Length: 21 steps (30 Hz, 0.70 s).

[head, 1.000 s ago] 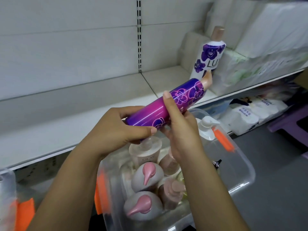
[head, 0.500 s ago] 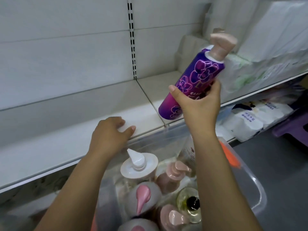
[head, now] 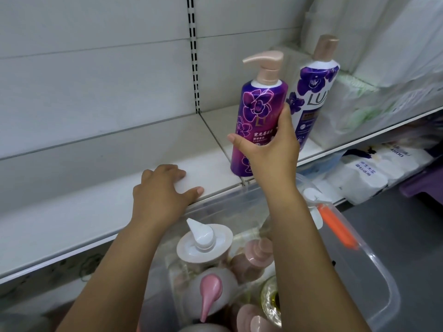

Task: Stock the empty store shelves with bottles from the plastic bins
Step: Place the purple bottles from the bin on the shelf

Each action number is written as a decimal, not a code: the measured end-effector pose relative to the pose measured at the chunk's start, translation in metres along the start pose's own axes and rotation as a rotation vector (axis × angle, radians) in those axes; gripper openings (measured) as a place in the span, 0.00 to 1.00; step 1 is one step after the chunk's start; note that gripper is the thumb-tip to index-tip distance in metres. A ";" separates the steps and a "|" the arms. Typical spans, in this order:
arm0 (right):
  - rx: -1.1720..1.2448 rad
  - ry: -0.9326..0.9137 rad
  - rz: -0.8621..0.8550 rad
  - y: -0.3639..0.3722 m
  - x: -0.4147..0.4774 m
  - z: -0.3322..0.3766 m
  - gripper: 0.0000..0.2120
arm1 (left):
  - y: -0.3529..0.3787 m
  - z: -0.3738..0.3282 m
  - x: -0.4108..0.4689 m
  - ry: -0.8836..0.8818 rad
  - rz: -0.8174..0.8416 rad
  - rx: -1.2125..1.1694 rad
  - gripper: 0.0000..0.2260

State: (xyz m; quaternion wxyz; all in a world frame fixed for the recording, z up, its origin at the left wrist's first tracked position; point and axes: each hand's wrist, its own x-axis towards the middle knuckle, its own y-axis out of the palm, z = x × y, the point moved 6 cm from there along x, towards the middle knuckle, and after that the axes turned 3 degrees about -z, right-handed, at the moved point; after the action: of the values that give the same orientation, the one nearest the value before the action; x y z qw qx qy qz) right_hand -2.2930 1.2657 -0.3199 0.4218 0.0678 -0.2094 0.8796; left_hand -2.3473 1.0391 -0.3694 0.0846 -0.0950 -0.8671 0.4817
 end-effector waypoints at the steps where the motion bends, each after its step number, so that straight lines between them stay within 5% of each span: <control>1: -0.002 0.004 -0.003 0.000 0.001 -0.001 0.50 | 0.000 0.000 0.000 -0.001 0.002 -0.001 0.25; 7: -0.070 0.010 -0.020 0.006 -0.011 -0.016 0.57 | -0.001 0.001 0.002 -0.004 0.018 -0.002 0.24; 21: -0.094 0.133 0.036 0.009 -0.019 -0.046 0.51 | -0.001 -0.002 -0.002 0.018 0.052 0.025 0.26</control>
State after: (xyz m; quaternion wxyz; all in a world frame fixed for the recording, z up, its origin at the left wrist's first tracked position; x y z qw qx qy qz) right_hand -2.2853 1.2665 -0.3704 0.4217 -0.0145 -0.2231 0.8787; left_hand -2.3448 1.0400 -0.3677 0.0811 -0.1211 -0.8575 0.4934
